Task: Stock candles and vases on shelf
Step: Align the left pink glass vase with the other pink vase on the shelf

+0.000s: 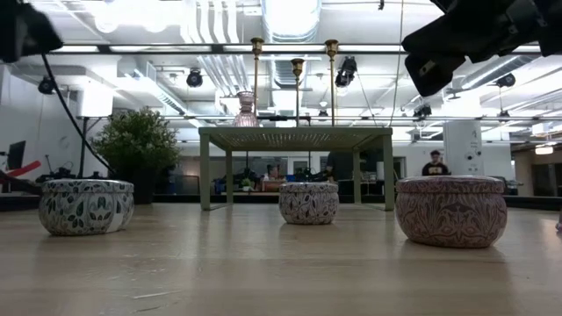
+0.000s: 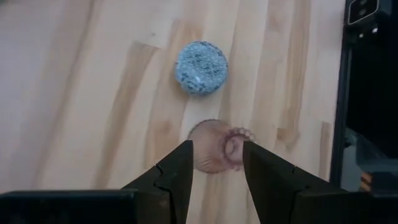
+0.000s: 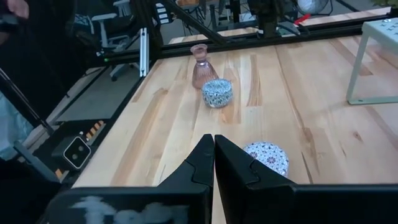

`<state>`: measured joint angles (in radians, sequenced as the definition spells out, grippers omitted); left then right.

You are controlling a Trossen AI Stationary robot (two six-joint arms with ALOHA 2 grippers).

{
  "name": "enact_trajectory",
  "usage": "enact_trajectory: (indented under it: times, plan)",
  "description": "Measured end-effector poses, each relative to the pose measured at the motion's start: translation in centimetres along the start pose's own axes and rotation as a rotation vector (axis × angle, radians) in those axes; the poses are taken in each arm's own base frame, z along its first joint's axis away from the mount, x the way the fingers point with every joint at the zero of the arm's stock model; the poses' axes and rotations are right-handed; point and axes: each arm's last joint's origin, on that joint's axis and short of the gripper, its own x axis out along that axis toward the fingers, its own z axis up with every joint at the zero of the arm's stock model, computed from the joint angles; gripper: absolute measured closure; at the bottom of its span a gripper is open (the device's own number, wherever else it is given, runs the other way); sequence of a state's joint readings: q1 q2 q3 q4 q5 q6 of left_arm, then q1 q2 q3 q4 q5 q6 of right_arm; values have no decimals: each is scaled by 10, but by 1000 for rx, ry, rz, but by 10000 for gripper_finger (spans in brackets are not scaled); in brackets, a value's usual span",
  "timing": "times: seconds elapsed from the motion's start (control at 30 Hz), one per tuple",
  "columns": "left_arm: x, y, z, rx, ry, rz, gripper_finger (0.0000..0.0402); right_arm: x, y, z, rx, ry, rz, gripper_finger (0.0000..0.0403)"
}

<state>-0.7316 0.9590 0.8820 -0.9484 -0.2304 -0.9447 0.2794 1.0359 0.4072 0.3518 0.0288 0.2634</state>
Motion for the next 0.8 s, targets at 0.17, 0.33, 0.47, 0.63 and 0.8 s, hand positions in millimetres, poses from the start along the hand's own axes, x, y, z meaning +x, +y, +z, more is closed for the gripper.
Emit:
enact_trajectory:
  times: [0.17, 0.33, 0.47, 0.63, 0.8]
  plan:
    - [22, 2, -11, -31, -38, -5, 259, 0, 1, 3, 4, -28, 7, 394]
    - [37, 7, -25, -67, 52, -9, 259, 0, 1, 5, 6, -57, 15, 394]
    - [44, 9, -33, -73, 83, -23, 242, 0, 2, 7, 6, -71, 11, 394]
    - [49, 10, -39, -78, 138, -43, 209, 0, 2, 9, 2, -99, 0, 394]
    - [56, 9, -44, -114, 143, -67, 190, 0, 2, 10, 0, -101, -1, 394]
